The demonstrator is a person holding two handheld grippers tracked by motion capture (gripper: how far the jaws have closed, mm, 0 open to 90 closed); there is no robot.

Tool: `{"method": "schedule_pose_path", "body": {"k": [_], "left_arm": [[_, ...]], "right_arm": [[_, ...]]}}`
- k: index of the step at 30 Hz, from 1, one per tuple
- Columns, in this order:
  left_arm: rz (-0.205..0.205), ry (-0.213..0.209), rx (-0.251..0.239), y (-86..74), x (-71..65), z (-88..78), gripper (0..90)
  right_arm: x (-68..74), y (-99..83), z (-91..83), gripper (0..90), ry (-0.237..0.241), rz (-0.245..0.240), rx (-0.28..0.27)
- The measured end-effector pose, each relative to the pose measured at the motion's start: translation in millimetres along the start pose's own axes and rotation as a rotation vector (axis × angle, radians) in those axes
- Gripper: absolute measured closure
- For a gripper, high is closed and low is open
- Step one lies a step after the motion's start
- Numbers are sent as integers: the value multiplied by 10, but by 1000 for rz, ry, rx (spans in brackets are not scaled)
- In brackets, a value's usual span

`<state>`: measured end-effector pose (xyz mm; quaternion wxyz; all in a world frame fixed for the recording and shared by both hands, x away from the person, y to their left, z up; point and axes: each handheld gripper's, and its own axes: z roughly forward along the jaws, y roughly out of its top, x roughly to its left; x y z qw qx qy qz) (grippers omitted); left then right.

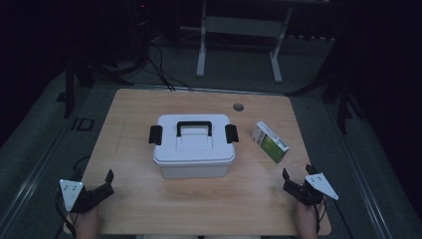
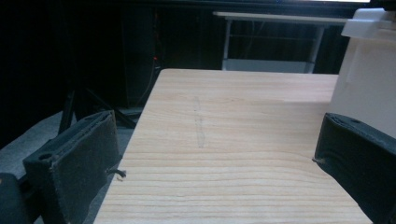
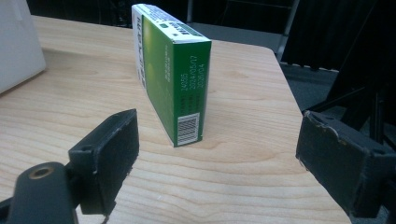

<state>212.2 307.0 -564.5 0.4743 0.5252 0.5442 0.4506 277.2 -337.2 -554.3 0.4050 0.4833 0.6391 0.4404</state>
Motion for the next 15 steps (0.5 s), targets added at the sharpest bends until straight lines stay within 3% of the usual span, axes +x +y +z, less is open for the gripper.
{"method": "schedule_pose_path", "body": {"k": [12,13,15], "left_arm": [[9,23,27,52,13,10,0],[10,7,38,64,19,21,0],[-17,-43,72,95,40,81,0]], "right_arm": [[27,16,-21,128,20,-27,9],[40,32,-49,129,27,-42,-9],[47,59,-63,129,53,-30,-18]]}}
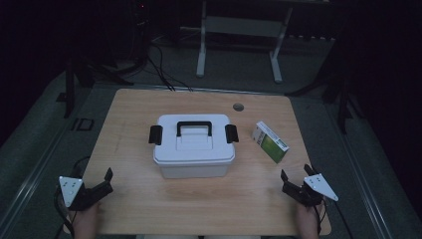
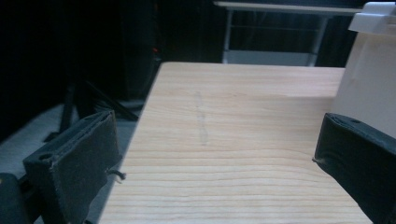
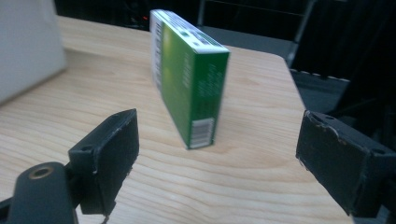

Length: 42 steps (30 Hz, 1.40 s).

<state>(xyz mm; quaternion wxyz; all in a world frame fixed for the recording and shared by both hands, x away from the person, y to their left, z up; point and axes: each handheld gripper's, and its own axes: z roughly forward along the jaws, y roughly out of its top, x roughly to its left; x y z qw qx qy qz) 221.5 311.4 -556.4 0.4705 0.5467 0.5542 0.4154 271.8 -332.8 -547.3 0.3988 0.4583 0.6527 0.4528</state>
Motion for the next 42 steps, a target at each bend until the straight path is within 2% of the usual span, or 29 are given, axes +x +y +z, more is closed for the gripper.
{"method": "schedule_pose_path", "body": {"k": [1,2,3,5,6,8,9,11,12,13,15,16,18,21,25,27,29,30,31,32,33,34,35,36,37,38,39,40,42], "left_arm": [[-17,-25,15,21,4,21,0],[-17,-25,15,21,4,21,0],[-34,-86,27,62,2,56,0],[-32,-114,32,97,-22,83,0],[-32,-114,32,97,-22,83,0],[-15,-128,44,122,-59,115,1],[11,-154,60,143,-110,151,0],[19,-163,63,152,-138,169,1],[28,-190,79,177,-182,209,0],[28,-190,79,177,-182,209,1],[14,-226,108,209,-212,259,1],[31,-237,130,237,-251,287,6],[35,-259,129,256,-278,306,56],[45,-275,147,291,-319,369,63],[50,-287,145,333,-368,430,144],[72,-294,154,358,-428,499,191],[77,-291,158,358,-446,519,198],[70,-302,179,348,-464,575,281],[70,-302,179,348,-464,575,309],[62,-329,193,325,-482,624,355],[62,-329,193,325,-482,624,398],[60,-335,205,313,-495,648,398],[54,-351,213,299,-511,672,407],[56,-367,231,278,-558,718,479],[56,-367,231,278,-558,718,480],[54,-390,249,258,-600,767,501],[56,-389,258,252,-623,789,512],[56,-389,258,252,-623,789,512],[60,-398,273,248,-678,853,538]], "right_arm": [[4,24,-10,129,6,3,-3],[4,24,-10,129,6,3,-3],[14,93,-38,129,19,8,-17],[20,175,-65,128,43,34,-34],[22,217,-64,125,72,65,-29],[56,292,-52,124,89,98,-28],[79,323,-51,118,113,94,-40],[147,380,-42,113,162,62,-59],[187,408,-28,113,168,50,-56],[187,408,-28,113,168,50,-56],[280,476,42,115,204,44,-56],[307,495,73,118,216,46,-55],[355,528,131,133,239,41,-54],[439,568,233,137,260,15,-53],[526,579,412,158,289,-8,-44],[582,573,497,221,310,-39,-31],[612,566,535,223,306,-58,-28],[654,547,614,294,318,-61,-14],[672,537,652,314,327,-54,-4],[689,530,691,354,333,-55,3],[689,530,691,354,333,-55,3],[709,524,724,412,348,-57,13],[730,520,758,428,375,-55,18],[782,512,821,472,431,-55,34],[782,512,821,472,431,-55,34],[842,506,880,529,464,-67,53],[870,502,903,573,464,-80,57],[870,502,903,573,464,-80,57],[932,504,973,682,465,-89,81]]}}
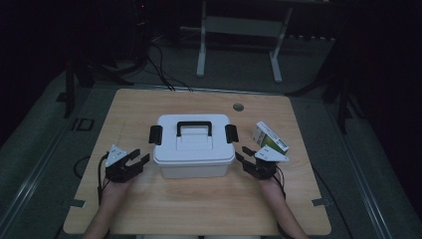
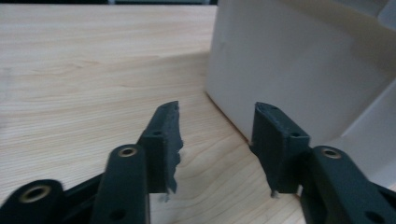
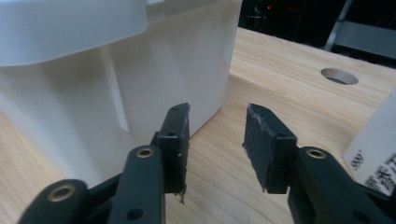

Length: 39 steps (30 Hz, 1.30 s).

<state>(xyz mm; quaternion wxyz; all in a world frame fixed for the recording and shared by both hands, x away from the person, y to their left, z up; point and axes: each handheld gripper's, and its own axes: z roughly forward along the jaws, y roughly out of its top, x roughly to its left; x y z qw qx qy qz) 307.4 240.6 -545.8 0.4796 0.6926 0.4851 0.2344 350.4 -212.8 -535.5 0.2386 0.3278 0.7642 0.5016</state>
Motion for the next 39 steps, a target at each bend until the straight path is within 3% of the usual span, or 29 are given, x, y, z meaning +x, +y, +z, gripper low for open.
{"method": "schedule_pose_path", "body": {"k": [2,3,6,12,13,17,18,22,26,33,34,39], "left_arm": [[-7,-14,1,9,-1,22,565],[-9,-21,6,28,-9,66,569],[10,-27,9,36,-27,100,633],[43,-59,11,49,-106,167,790],[48,-80,9,66,-130,177,807],[54,-98,4,92,-167,185,834],[72,-102,6,106,-197,194,841],[60,-111,0,120,-226,201,893],[74,-108,5,121,-240,192,897],[65,-113,7,115,-258,184,898],[82,-112,12,114,-276,172,898],[85,-132,19,104,-308,152,898]], "right_arm": [[4,5,23,704,-6,-1,8],[9,17,61,805,-7,9,13],[19,38,107,897,-11,21,21],[59,53,179,898,-3,22,32],[76,58,198,898,10,26,28],[105,68,222,897,18,24,26],[123,71,236,895,24,22,25],[173,87,252,876,25,28,20],[195,98,238,900,29,45,20],[211,89,221,900,26,50,22],[211,86,214,900,26,50,22],[209,69,162,900,27,51,25]]}}
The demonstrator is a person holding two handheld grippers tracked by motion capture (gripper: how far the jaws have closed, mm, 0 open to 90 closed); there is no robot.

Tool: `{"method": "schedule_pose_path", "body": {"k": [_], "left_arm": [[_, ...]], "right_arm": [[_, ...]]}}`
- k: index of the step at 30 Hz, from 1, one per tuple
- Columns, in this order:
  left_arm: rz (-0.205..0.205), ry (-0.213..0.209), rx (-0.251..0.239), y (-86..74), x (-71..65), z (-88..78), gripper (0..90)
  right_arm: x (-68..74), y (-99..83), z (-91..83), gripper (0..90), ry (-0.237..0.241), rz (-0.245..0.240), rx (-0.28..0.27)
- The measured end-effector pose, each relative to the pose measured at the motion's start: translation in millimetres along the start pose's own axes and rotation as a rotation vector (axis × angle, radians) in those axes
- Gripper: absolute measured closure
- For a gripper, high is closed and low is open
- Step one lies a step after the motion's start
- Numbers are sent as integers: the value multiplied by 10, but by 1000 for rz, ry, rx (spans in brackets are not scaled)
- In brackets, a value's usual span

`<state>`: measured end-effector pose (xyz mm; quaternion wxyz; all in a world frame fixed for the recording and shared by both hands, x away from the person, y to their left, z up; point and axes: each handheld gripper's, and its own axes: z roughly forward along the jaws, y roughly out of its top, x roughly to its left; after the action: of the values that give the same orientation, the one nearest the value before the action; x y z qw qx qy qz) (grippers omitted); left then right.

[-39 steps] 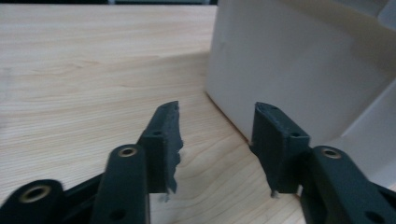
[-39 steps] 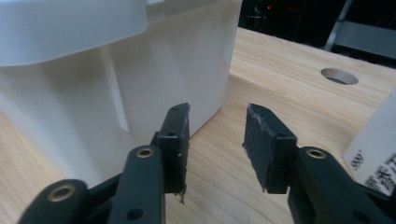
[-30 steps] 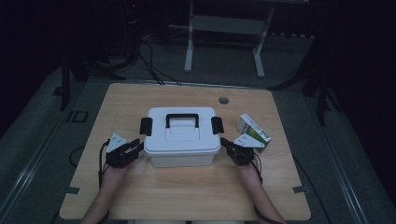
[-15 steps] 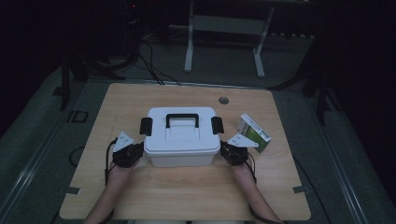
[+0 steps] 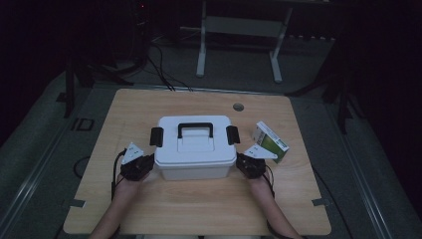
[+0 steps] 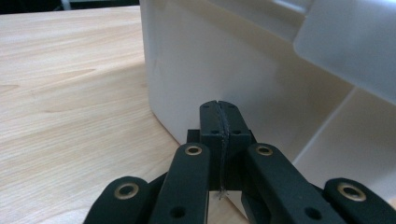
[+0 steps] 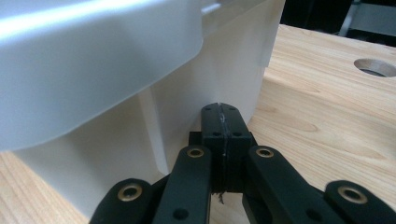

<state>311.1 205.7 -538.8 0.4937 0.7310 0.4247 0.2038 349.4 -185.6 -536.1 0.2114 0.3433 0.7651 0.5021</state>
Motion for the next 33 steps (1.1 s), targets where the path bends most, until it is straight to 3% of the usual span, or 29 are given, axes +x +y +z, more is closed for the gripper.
{"method": "schedule_pose_path", "body": {"k": [7,27,33], "left_arm": [[-7,-30,0,-28,-73,-28,898],[20,-110,14,-112,-341,-136,898],[26,-133,22,-124,-424,-151,898]], "right_arm": [[-6,-44,-85,900,4,21,-4],[72,-202,-503,900,19,-3,16],[82,-261,-629,900,12,28,14]]}}
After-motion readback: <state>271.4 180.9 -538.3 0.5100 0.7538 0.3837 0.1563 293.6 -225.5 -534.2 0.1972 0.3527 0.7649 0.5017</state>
